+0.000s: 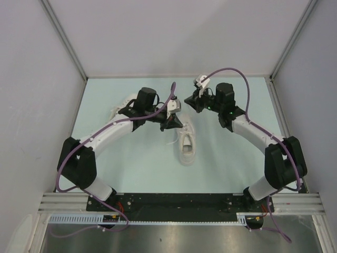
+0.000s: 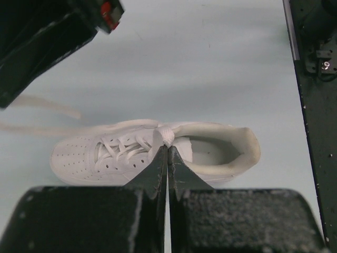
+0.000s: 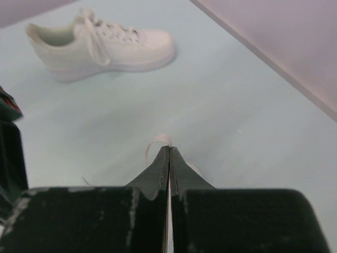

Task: Tie the shoes

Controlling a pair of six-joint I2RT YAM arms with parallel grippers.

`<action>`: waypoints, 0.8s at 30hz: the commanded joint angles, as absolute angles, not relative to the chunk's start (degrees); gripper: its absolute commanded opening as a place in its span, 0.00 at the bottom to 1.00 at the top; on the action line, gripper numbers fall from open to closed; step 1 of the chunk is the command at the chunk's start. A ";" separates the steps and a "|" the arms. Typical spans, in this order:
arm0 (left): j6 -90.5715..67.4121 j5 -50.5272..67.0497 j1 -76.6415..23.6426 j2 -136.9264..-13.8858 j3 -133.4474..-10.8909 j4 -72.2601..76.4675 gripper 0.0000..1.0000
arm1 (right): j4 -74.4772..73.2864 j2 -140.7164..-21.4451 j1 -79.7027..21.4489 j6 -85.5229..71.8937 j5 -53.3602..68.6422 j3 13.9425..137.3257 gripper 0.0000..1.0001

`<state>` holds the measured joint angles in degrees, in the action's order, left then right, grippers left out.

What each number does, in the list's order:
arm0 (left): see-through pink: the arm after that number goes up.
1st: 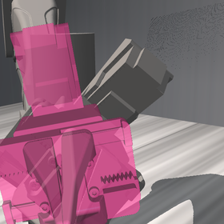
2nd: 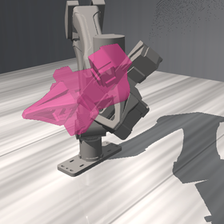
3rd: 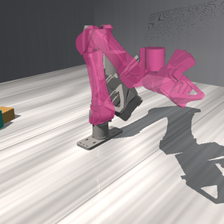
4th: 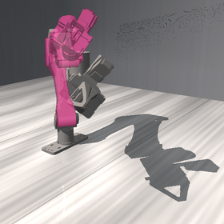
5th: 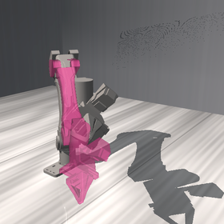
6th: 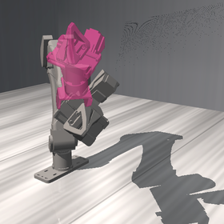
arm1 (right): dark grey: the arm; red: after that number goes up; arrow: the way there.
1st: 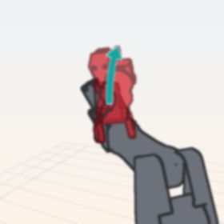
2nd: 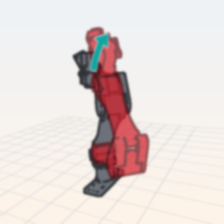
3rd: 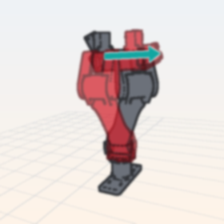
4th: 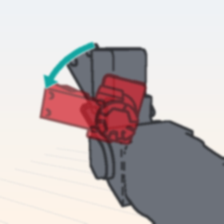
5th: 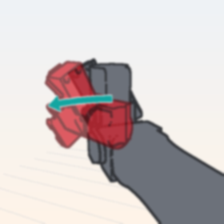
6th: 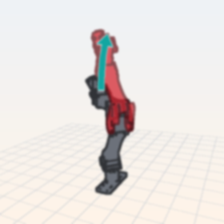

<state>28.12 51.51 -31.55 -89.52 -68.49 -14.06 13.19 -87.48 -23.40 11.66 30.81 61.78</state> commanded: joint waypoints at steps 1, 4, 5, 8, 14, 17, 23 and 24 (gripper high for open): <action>33.31 55.54 -32.17 -86.04 -67.68 -14.24 0.00 | 24.16 -90.96 -27.41 2.73 36.02 66.44 0.00; 34.01 56.33 -32.26 -85.78 -67.33 -14.94 0.00 | 26.45 -94.03 -31.18 -1.65 40.15 68.11 0.00; 34.10 56.42 -32.34 -85.52 -67.32 -15.46 0.00 | 26.80 -94.48 -31.81 -2.37 41.56 68.29 0.00; 34.72 56.95 -32.26 -85.17 -66.62 -16.34 0.00 | 27.16 -96.41 -33.83 -4.39 44.55 68.20 0.00; 35.60 57.04 -32.34 -84.03 -64.43 -16.79 0.00 | 23.83 -99.93 -36.03 -5.89 50.18 68.47 0.00; 34.98 57.04 -32.26 -83.41 -63.02 -15.82 0.00 | 21.54 -100.37 -36.65 -4.40 50.54 68.64 0.00; 33.23 57.22 -31.12 -83.41 -62.31 -14.59 0.00 | 13.91 -98.88 -35.95 -1.07 46.85 72.42 0.47; 33.14 57.30 -31.03 -83.41 -62.31 -14.42 0.00 | 13.28 -98.35 -34.82 -0.79 46.76 72.86 0.49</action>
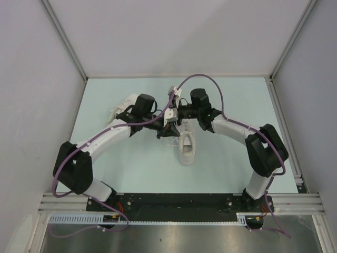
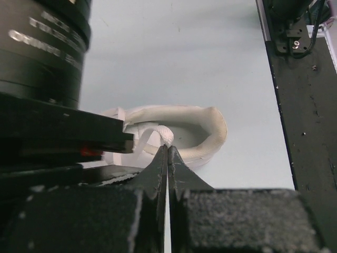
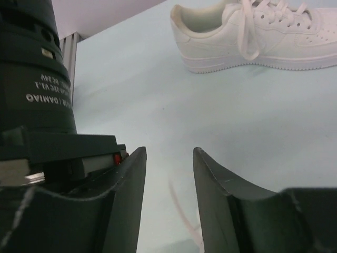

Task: Tie the shoes

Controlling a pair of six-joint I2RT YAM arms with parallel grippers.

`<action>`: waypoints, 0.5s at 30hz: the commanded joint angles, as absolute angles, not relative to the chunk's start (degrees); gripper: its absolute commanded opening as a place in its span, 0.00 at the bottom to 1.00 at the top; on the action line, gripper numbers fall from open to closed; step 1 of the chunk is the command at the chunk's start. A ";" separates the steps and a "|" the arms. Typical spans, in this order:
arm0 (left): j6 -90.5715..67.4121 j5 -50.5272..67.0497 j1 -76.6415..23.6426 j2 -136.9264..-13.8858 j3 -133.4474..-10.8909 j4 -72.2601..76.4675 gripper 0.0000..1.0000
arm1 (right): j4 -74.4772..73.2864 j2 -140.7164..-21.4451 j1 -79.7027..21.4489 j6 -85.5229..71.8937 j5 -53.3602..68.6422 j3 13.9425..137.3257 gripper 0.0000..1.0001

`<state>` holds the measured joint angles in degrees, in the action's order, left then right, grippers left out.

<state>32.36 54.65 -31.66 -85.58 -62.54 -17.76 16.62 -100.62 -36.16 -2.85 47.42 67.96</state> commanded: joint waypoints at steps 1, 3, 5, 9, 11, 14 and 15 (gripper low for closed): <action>33.05 57.39 -30.68 -83.41 -62.31 -14.24 0.00 | 11.97 -97.57 -34.20 -0.79 46.67 73.47 0.51; 32.61 57.04 -30.32 -83.58 -62.31 -13.45 0.00 | 10.47 -96.51 -32.27 -0.61 46.76 73.74 0.52; 31.82 56.61 -29.88 -83.93 -62.31 -12.92 0.00 | 7.31 -94.85 -30.94 -0.27 47.98 74.00 0.51; 29.62 55.73 -28.31 -84.90 -62.58 -9.68 0.00 | -1.72 -92.11 -27.17 -0.17 52.46 74.00 0.50; 29.71 55.55 -28.04 -85.25 -62.93 -9.14 0.00 | -4.99 -91.50 -26.28 -0.18 53.96 74.00 0.53; 30.58 55.55 -27.95 -85.78 -63.54 -9.31 0.00 | -10.80 -91.41 -26.02 2.37 56.16 74.00 0.60; 30.67 55.63 -27.95 -86.04 -63.72 -9.49 0.00 | -11.85 -91.41 -26.19 3.07 56.34 74.00 0.60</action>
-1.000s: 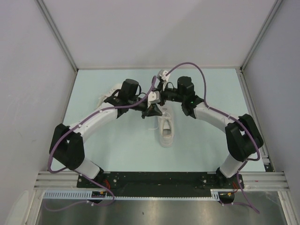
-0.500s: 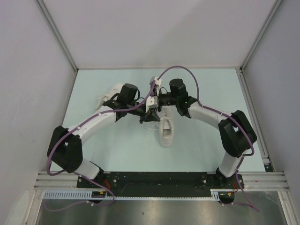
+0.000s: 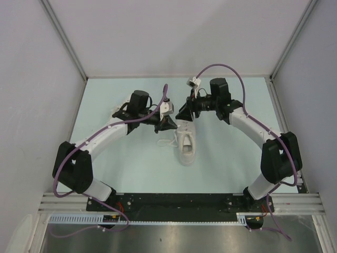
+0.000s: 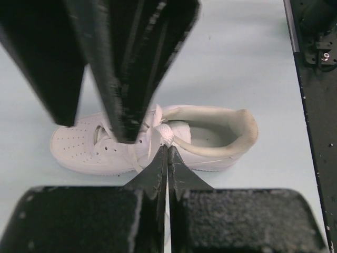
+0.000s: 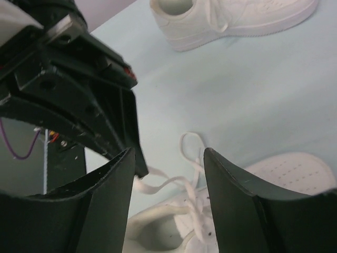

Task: Tie the shoes

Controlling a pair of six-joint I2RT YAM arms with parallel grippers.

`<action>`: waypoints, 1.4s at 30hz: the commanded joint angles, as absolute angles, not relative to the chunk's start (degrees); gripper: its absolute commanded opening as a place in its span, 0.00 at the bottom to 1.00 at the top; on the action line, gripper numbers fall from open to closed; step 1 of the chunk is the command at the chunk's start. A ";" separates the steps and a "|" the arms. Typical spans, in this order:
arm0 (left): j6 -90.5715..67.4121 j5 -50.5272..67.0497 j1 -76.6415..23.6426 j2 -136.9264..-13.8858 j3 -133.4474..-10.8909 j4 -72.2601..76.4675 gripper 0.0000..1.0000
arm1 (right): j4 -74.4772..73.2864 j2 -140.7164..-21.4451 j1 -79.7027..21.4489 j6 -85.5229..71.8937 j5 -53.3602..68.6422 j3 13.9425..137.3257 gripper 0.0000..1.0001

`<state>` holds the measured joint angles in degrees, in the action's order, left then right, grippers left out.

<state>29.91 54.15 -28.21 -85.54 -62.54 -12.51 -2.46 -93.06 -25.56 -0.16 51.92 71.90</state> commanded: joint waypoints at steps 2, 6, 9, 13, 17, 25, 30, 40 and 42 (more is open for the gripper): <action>30.94 55.46 -27.86 -86.39 -64.07 -9.67 0.00 | -13.27 -91.67 -26.19 2.99 56.69 74.00 0.60; 31.11 55.20 -27.77 -86.57 -64.07 -9.75 0.00 | -15.55 -91.32 -25.31 3.69 57.48 74.00 0.58; 31.20 55.11 -27.69 -86.66 -64.16 -9.84 0.00 | -16.96 -91.06 -25.05 4.31 58.09 74.00 0.56; 31.29 55.11 -27.69 -86.66 -64.25 -9.49 0.00 | -18.28 -91.49 -25.31 5.01 58.36 74.00 0.55; 31.38 55.11 -27.69 -86.66 -64.42 -9.41 0.00 | -17.84 -92.02 -25.58 5.10 58.01 74.00 0.50; 31.46 55.20 -27.69 -86.92 -64.86 -9.58 0.00 | -16.70 -92.72 -26.01 5.01 57.92 74.00 0.36; 31.55 55.28 -27.77 -87.28 -65.21 -9.84 0.00 | -15.65 -93.08 -26.28 4.48 58.18 74.00 0.13; 43.00 56.25 -18.12 -87.10 -67.50 -25.81 0.50 | -20.30 -91.85 -25.23 8.70 56.95 74.00 0.00; 58.43 53.36 -15.04 -87.80 -68.03 -36.61 0.51 | -21.17 -91.76 -24.87 9.49 56.95 74.00 0.00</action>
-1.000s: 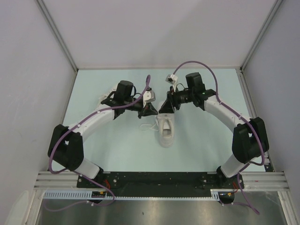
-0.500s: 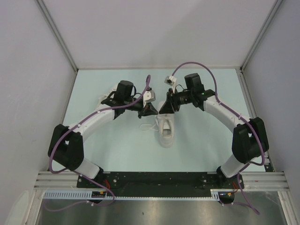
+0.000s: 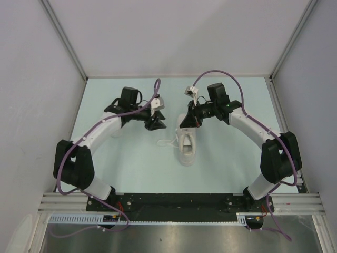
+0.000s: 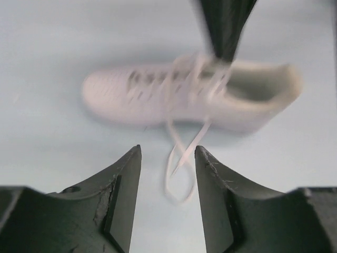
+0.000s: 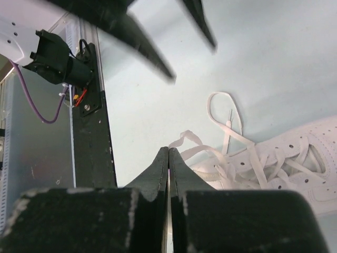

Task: Tie the shoes

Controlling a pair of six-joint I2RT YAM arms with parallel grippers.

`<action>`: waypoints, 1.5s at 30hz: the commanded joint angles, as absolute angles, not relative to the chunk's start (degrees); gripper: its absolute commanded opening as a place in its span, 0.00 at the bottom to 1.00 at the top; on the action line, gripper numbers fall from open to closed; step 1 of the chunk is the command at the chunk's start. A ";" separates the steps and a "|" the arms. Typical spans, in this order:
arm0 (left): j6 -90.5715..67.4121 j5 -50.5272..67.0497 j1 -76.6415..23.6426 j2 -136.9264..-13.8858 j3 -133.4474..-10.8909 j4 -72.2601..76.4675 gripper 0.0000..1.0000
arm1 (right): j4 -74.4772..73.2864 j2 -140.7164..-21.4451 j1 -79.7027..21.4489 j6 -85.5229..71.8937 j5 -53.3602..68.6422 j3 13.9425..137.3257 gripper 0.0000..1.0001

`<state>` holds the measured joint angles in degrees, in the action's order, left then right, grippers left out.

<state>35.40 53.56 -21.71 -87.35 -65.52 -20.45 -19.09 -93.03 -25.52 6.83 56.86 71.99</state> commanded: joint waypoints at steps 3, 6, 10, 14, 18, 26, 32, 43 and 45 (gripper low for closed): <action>71.50 48.10 -14.41 -89.82 -67.94 -45.69 0.49 | -22.41 -91.41 -24.52 10.63 57.22 74.00 0.00; 72.86 46.50 -15.20 -91.57 -66.80 -45.18 0.50 | -24.34 -91.05 -24.26 12.39 57.04 74.00 0.00; 74.62 44.39 -18.01 -93.69 -65.05 -42.29 0.49 | -25.57 -90.79 -23.91 13.01 56.87 74.00 0.00; 78.57 41.49 -21.96 -95.53 -63.37 -41.57 0.50 | -26.01 -90.79 -23.56 13.10 56.69 74.00 0.00; 81.91 39.12 -24.25 -96.85 -61.71 -40.00 0.50 | -26.01 -90.79 -23.55 13.01 56.60 74.00 0.00; 84.55 34.29 -26.54 -101.24 -61.61 -38.06 0.52 | -25.75 -91.23 -23.47 12.74 56.60 74.00 0.00; 86.57 32.08 -27.51 -103.09 -60.82 -36.39 0.38 | -25.75 -91.49 -23.47 12.92 56.60 74.00 0.00; 67.52 44.10 -17.69 -94.68 -71.45 -38.32 0.00 | -27.15 -90.79 -22.59 14.94 56.07 74.00 0.00; 63.82 45.70 -16.27 -92.30 -73.38 -39.37 0.00 | -27.51 -90.70 -22.68 15.20 56.08 74.00 0.00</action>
